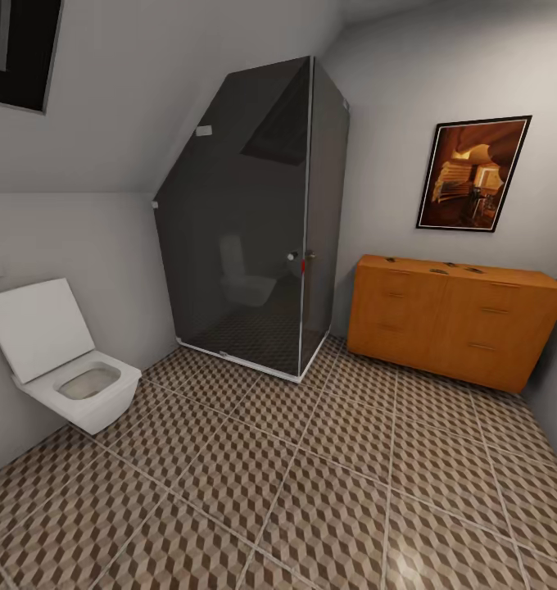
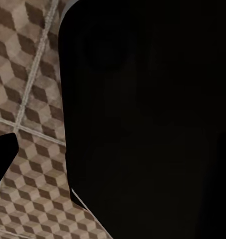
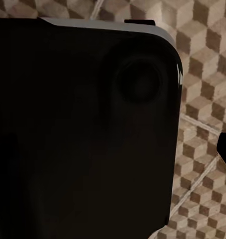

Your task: Take the four mousetraps from the cabinet in the bathroom and place them on the bathroom floor. Make sure all four end up on the same floor surface, and ensure that at least two of them are either under or directly next to the same bathroom sink.

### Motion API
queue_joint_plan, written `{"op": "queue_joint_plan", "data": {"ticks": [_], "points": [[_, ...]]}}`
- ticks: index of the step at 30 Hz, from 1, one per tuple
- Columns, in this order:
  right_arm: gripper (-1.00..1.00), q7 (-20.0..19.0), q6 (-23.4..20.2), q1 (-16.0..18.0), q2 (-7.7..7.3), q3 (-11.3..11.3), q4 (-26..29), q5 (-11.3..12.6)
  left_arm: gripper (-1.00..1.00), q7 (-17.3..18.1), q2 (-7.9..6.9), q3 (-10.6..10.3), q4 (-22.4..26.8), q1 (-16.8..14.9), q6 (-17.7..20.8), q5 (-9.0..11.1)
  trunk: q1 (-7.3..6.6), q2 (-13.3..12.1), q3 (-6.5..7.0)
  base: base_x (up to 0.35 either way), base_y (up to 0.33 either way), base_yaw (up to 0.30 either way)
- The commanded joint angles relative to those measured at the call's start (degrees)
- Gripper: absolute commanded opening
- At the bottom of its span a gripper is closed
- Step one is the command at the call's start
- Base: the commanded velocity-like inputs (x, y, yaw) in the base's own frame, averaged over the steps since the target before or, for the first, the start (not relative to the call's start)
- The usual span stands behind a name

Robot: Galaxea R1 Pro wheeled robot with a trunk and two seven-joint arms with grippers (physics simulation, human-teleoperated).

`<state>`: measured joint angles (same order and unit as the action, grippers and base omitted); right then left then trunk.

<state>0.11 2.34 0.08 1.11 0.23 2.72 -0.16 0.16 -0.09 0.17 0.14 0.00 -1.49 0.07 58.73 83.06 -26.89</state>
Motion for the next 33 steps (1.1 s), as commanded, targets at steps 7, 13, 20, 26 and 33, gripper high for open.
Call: {"op": "queue_joint_plan", "data": {"ticks": [7,13,20,26,33], "points": [[1.0,0.06,2.32,0.01,-0.01,-0.03,0.36,-0.01,1.0,0.02,0.0,-0.03,-0.12,0.0,-1.5,0.02,0.0,0.02,-0.04,0.0,0.0,0.0],[1.0,0.0,3.81,0.01,-0.3,-0.12,1.1,0.0,1.0,0.02,0.0,0.05,0.13,0.0,-1.82,-0.07,0.0,0.02,-0.04,0.0,0.0,0.0],[1.0,0.05,6.06,0.01,-0.39,-0.14,2.43,-0.01,1.0,-0.22,-0.25,0.09,1.66,0.0,-3.85,-0.18,0.0,0.02,-0.04,0.0,0.0,0.0],[1.0,1.13,7.98,0.01,-0.48,-0.21,3.91,-0.04,1.0,-0.41,-1.64,0.23,3.41,0.0,-5.77,-0.28,0.0,0.02,-0.04,0.0,0.0,0.0],[1.0,3.26,10.23,0.01,-0.5,-0.23,6.17,-0.11,1.0,-0.54,-3.14,0.34,5.67,0.0,-8.02,-0.26,0.0,0.02,-0.04,0.0,0.0,0.0]]}}
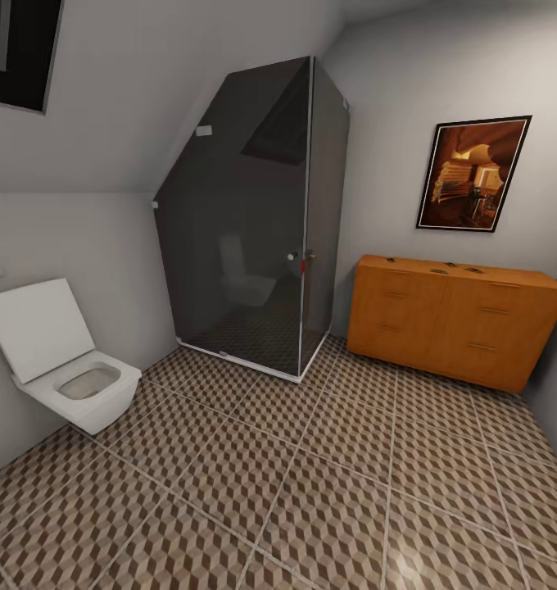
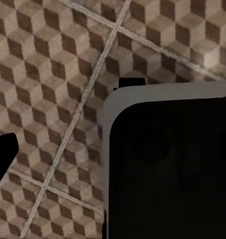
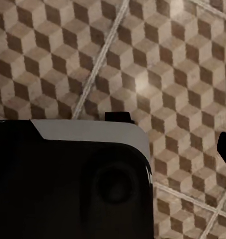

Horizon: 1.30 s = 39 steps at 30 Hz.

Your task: Take the four mousetraps from the cabinet in the bathroom and place them on the bathroom floor. Make sure all four end up on the same floor surface, and ensure that at least two of them are either under or directly next to the same bathroom sink.

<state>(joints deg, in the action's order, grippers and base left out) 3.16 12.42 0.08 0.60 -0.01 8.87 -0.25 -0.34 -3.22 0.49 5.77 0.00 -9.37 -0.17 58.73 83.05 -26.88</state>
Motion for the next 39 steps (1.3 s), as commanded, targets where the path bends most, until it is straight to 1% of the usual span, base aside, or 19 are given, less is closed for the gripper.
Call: {"op": "queue_joint_plan", "data": {"ticks": [1,2,3,4,7,8,10,11,16,17,21,23,25,26,30,33,36,37,39], "points": [[1.0,0.51,0.47,0.01,0.02,0.01,0.34,-0.04,1.0,-0.03,-0.18,0.02,0.36,0.0,-0.46,-0.02,0.0,0.03,-0.05,0.0,0.0,0.0],[1.0,0.61,0.79,0.01,0.02,0.01,0.66,-0.06,1.0,-0.02,-0.27,0.03,0.68,0.0,-0.79,0.0,0.0,0.03,-0.05,0.0,0.0,0.0],[1.0,0.65,10.36,0.01,0.03,0.01,17.75,-0.07,1.0,-0.02,-0.29,0.03,22.24,0.0,-1.47,0.02,0.0,0.03,-0.05,0.0,0.0,0.0],[1.0,0.72,8.46,0.02,0.07,0.01,22.3,-0.12,1.0,-0.01,-0.3,0.03,28.09,0.0,1.61,0.09,0.0,0.03,-0.05,0.0,0.0,0.0],[1.0,0.74,5.07,0.13,0.09,0.01,27.68,-0.15,1.0,-0.01,-0.3,0.08,34.09,0.0,5.72,0.2,0.0,0.03,-0.05,0.0,0.0,0.0],[1.0,0.72,2.06,0.31,0.09,0.01,31.5,-0.17,1.0,-0.01,-0.3,0.1,37.96,-0.01,8.85,0.25,0.0,0.03,-0.05,0.0,0.0,0.0],[1.0,0.72,-1.21,0.77,0.13,0.03,35.34,-0.18,1.0,-0.01,-0.3,0.12,41.79,-0.04,11.97,0.29,0.0,0.03,-0.05,0.0,0.0,0.0],[1.0,0.71,-4.57,1.58,0.15,0.06,38.97,-0.18,1.0,-0.01,-0.27,0.12,45.65,-0.06,14.85,0.31,0.0,0.03,-0.05,0.0,0.0,0.0],[1.0,0.72,-11.99,4.61,0.35,0.1,45.95,-0.14,1.0,-0.01,-0.1,0.18,54.59,-0.13,20.26,0.33,0.0,0.03,-0.05,0.0,0.0,0.0],[1.0,0.71,-14.13,6.18,0.47,0.15,47.7,-0.11,1.0,-0.04,-0.04,0.19,57.67,-0.16,21.75,0.34,0.0,0.03,-0.05,0.0,0.0,0.0],[1.0,0.71,-17.28,10.02,0.92,0.27,49.9,-0.05,1.0,-0.02,0.07,0.21,63.28,-0.24,24.2,0.34,0.0,0.03,-0.05,0.0,0.0,0.0],[1.0,0.71,-17.87,11.2,1.33,0.3,50.29,-0.04,1.0,-0.02,0.14,0.21,64.57,-0.28,24.7,0.34,0.0,0.03,-0.05,0.0,0.0,0.0],[1.0,0.7,-18.58,13.11,2.64,0.46,50.75,-0.07,1.0,-0.06,0.26,0.21,66.02,-0.41,25.32,0.35,0.0,0.03,-0.05,0.0,0.0,0.0],[1.0,0.72,-18.7,13.49,3.07,0.55,50.84,-0.13,1.0,-0.08,0.28,0.21,66.22,-0.48,25.43,0.35,0.0,0.03,-0.05,0.0,0.0,0.0],[1.0,0.71,-18.83,13.88,3.62,0.99,50.97,-0.97,1.0,-0.09,0.3,0.21,66.77,-0.6,25.55,0.3,0.0,0.03,-0.05,0.0,0.0,0.0],[1.0,0.71,-18.94,14.04,3.88,1.57,51.07,-2.89,1.0,-0.15,0.31,0.21,67.75,-0.66,25.74,0.19,0.0,0.03,-0.05,0.0,0.0,0.0],[1.0,0.74,-19.08,14.13,3.97,1.79,51.1,-4.67,1.0,-0.52,0.27,0.23,68.47,-0.73,27.06,0.14,0.0,0.03,-0.05,0.0,0.0,0.0],[1.0,0.75,-19.18,14.15,4.0,1.84,51.09,-5.3,1.0,-0.79,0.26,0.23,68.71,-0.83,27.92,0.13,0.0,0.03,-0.05,0.0,0.0,0.0],[1.0,0.77,-19.57,14.2,4.18,1.97,51.12,-7.14,1.0,-2.13,0.26,0.23,69.55,-1.53,31.73,0.11,0.0,0.03,-0.05,0.0,0.0,0.0]]}}
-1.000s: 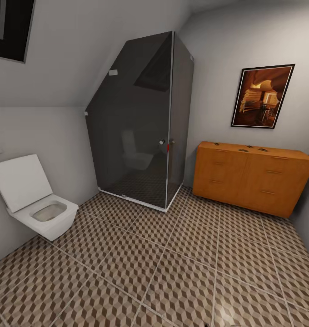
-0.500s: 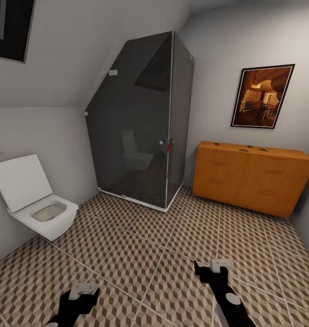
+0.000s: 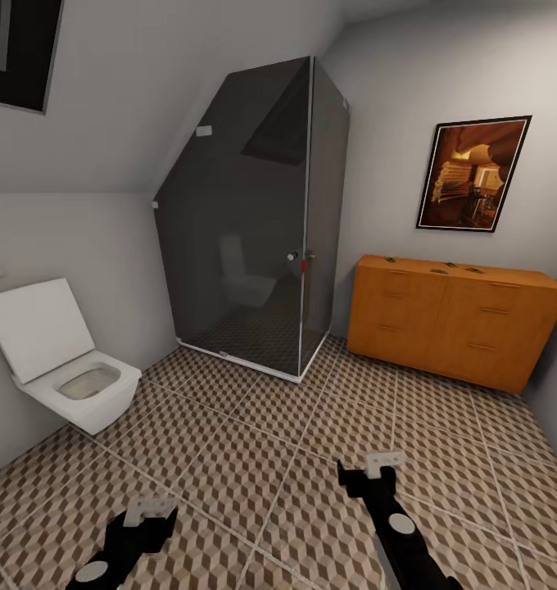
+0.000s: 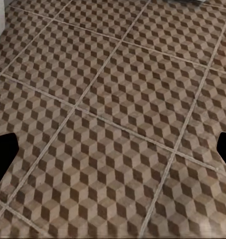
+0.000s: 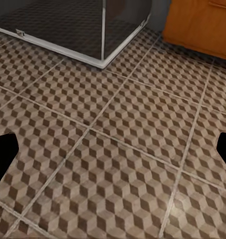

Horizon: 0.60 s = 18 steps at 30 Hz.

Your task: Take the four mousetraps from the cabinet in the bathroom and place them on the bathroom floor. Make sure all four end up on the same floor surface, and ensure that at least two of them are either under or directly next to the same bathroom sink.

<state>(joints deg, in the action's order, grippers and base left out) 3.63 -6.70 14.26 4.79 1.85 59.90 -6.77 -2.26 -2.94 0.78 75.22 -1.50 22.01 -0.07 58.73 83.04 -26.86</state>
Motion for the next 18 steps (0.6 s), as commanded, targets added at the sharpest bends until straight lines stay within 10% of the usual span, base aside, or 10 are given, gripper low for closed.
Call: {"op": "queue_joint_plan", "data": {"ticks": [1,7,18], "points": [[1.0,0.31,-0.6,0.03,0.09,0.14,0.1,-1.17,1.0,-0.75,-0.03,-0.06,0.43,-0.38,1.98,0.0,0.0,0.04,-0.07,0.0,0.0,0.0],[1.0,0.31,-1.23,0.06,0.78,0.23,0.12,-3.15,1.0,-3.01,-0.05,-0.07,2.38,-2.06,11.26,0.05,0.0,0.04,-0.07,0.0,0.0,0.0],[1.0,-0.02,-1.01,0.07,0.98,0.54,3.27,-3.67,1.0,-3.28,0.06,-0.26,5.87,-2.51,14.0,0.5,0.0,0.04,-0.07,0.0,0.0,0.0]]}}
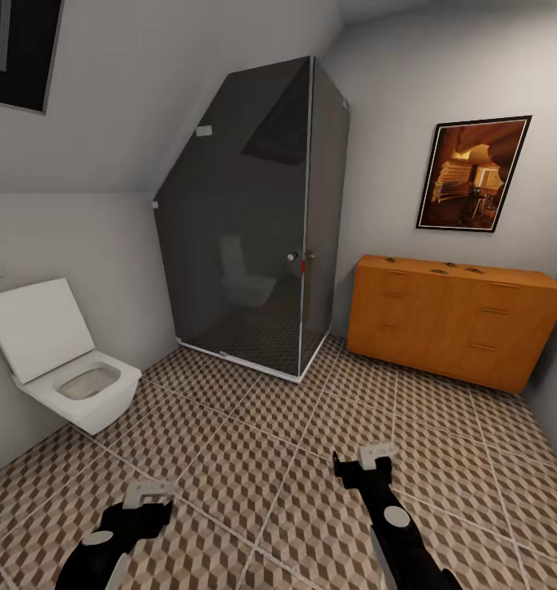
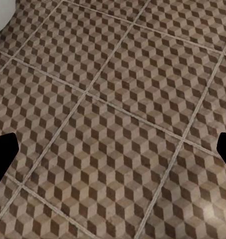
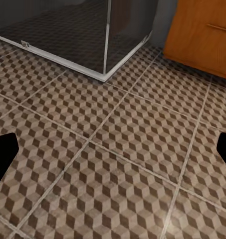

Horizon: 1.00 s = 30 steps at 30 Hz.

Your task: Take the four mousetraps from the cabinet in the bathroom and place them on the bathroom floor. Make sure all four end up on the same floor surface, and ensure that at least two of them are either under or directly next to the same bathroom sink.

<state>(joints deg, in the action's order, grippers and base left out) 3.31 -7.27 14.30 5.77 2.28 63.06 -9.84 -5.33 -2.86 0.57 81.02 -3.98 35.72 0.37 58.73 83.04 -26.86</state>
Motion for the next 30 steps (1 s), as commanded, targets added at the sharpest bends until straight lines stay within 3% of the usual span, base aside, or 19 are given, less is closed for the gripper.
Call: {"op": "queue_joint_plan", "data": {"ticks": [1,6,10,15,24,30], "points": [[1.0,0.3,-0.45,0.02,-0.02,0.12,0.69,-0.6,1.0,-0.21,-0.01,-0.09,0.15,-0.04,0.33,0.09,0.0,0.04,-0.07,0.0,0.0,0.0],[1.0,0.3,-0.52,0.02,-0.03,0.22,3.16,-0.61,1.0,-0.21,0.27,-0.3,0.26,-0.06,0.49,0.27,0.0,0.04,-0.07,0.0,0.0,0.0],[1.0,0.3,-0.61,0.02,-0.05,0.2,3.97,-0.62,1.0,-0.21,1.75,-0.43,0.27,-0.06,0.53,0.29,0.0,0.04,-0.07,0.0,0.0,0.0],[1.0,0.3,-0.64,0.02,-0.06,0.18,4.22,-0.62,1.0,-0.17,2.49,-0.64,0.27,-0.07,0.54,0.25,0.0,0.04,-0.05,0.0,0.0,-0.018],[1.0,0.33,-0.73,0.02,-0.23,0.18,5.75,-0.62,1.0,-0.12,2.68,-4.21,0.32,-0.07,0.51,0.25,0.0,0.04,0.22,0.0,0.0,-0.205],[1.0,0.35,-0.78,0.02,-0.24,0.18,5.89,-0.62,1.0,-0.12,2.68,-4.32,0.29,-0.07,0.5,0.25,0.0,0.04,0.5,0.0,0.0,-0.261]]}}
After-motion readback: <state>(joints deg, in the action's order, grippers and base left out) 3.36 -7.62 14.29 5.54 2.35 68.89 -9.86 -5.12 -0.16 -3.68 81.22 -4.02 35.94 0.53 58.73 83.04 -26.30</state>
